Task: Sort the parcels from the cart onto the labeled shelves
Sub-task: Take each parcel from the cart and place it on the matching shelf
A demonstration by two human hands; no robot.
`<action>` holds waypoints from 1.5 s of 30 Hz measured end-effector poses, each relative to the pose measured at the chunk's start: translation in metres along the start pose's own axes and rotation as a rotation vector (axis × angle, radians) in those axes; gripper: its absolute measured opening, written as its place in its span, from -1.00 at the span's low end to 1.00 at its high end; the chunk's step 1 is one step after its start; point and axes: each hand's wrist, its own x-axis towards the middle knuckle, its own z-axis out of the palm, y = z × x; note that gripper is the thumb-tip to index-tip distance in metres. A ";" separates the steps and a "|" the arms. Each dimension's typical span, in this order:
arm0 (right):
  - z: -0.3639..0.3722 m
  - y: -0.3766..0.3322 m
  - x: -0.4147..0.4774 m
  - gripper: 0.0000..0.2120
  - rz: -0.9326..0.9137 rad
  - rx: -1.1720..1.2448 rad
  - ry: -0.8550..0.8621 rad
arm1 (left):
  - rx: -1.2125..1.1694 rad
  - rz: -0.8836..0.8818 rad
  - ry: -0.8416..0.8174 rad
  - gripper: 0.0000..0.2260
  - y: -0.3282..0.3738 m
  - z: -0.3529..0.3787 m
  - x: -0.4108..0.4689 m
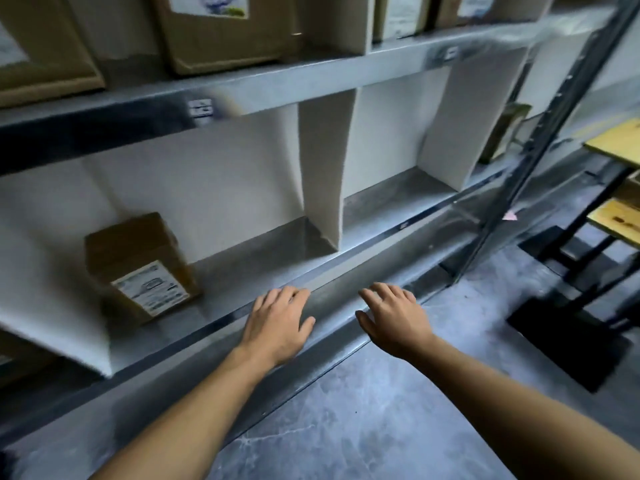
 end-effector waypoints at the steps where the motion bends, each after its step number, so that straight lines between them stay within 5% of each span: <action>1: -0.005 0.020 -0.009 -0.58 0.033 -0.013 -0.002 | 0.003 0.027 0.004 -0.59 0.019 0.001 0.009; 14: -0.087 0.280 -0.173 -0.58 0.440 -0.161 0.006 | 0.023 0.407 0.023 -0.55 0.325 0.041 0.106; 25: -0.127 0.420 -0.266 -0.60 0.784 -0.133 0.101 | 0.030 0.696 -0.001 -0.55 0.522 0.061 0.175; 45: -0.163 0.717 -0.227 -0.56 1.135 -0.127 0.116 | -0.029 1.018 0.015 -0.53 0.801 0.098 0.421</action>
